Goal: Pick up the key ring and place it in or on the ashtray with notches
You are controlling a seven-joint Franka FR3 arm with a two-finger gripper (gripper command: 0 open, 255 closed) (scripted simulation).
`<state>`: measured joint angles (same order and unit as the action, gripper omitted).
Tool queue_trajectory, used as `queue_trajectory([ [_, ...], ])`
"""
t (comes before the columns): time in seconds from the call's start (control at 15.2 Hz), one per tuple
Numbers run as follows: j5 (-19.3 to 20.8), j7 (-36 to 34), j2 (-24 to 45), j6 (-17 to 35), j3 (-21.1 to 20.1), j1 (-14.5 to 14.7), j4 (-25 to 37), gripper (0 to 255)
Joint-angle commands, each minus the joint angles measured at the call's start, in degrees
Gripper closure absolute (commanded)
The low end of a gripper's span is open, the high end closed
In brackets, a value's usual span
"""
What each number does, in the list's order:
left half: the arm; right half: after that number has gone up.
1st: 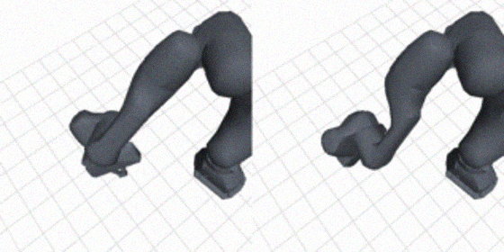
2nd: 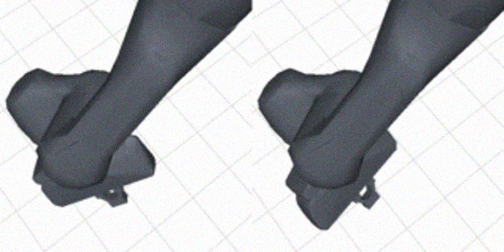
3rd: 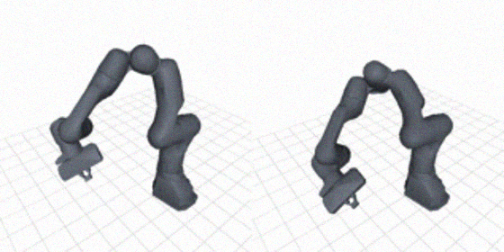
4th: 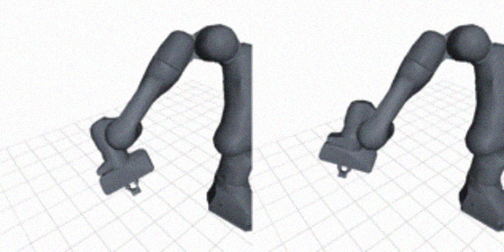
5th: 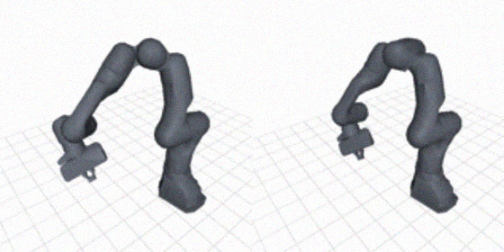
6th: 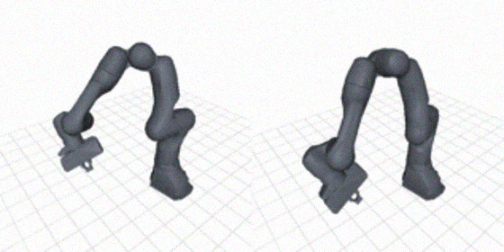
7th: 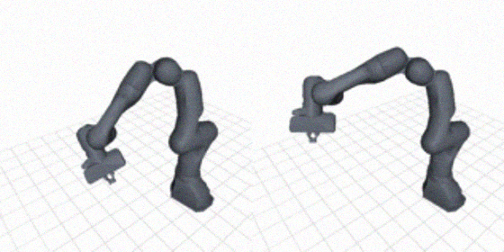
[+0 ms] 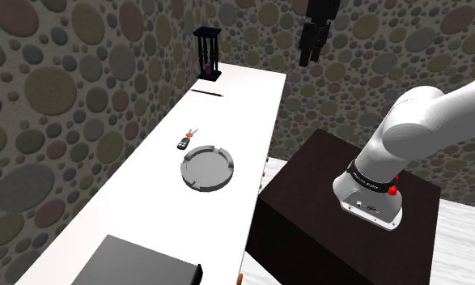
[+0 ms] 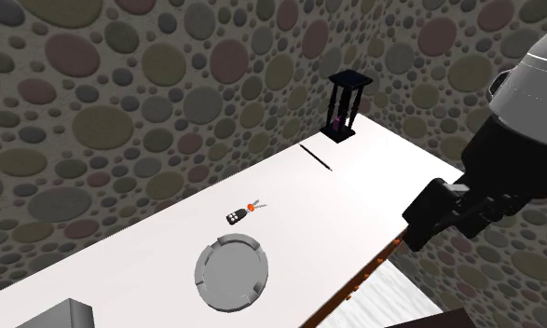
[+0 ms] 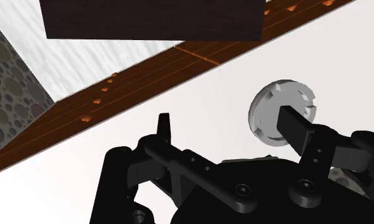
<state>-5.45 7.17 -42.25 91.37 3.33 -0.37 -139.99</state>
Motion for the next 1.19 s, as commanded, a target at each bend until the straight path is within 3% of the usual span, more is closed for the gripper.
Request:
queue_trajectory([
  [0.0, 0.0, 0.0, 0.0, 0.0, 0.0, 0.0, 0.0, 0],
  [0.66, -5.0, -11.0, 12.7, 18.3, -9.8, 3.2, -2.4, 0],
  [1.12, -4.8, -19.3, 26.1, 30.1, -16.0, 4.3, 1.3, 0],
])
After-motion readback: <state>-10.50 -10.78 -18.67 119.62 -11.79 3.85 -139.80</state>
